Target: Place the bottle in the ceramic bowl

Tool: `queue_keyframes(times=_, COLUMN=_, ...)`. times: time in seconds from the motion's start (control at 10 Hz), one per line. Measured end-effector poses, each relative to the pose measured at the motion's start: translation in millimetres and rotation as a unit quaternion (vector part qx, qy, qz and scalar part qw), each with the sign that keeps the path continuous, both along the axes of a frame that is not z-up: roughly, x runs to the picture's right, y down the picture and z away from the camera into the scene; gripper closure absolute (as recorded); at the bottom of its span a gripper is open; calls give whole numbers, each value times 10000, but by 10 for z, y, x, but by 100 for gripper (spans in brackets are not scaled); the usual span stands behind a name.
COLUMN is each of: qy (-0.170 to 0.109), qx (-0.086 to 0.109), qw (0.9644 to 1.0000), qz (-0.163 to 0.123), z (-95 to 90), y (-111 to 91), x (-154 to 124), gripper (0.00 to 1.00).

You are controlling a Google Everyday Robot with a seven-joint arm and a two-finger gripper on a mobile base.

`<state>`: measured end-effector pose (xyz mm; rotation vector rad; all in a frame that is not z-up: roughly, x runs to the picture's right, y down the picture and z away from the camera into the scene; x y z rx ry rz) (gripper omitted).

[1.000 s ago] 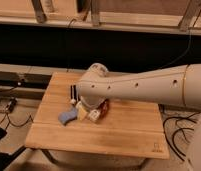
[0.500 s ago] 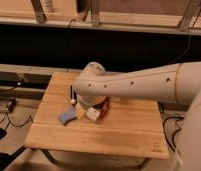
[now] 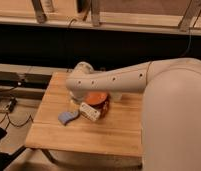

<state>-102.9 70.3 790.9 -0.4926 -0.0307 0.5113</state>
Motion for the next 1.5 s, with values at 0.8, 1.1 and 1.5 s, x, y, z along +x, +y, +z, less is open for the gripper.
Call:
queue_keyframes(times=0.8, qy=309, qx=-151, qw=9987, qz=375, z=151, y=101, x=376, gripper=20)
queue_keyframes(times=1.1, qy=613, qx=-379, qw=9952, qz=662, z=183, y=329, x=685, gripper=20)
queue_keyframes(times=1.5, qy=693, qx=-861, qw=9905, qz=814, z=337, y=705, x=690, gripper=20)
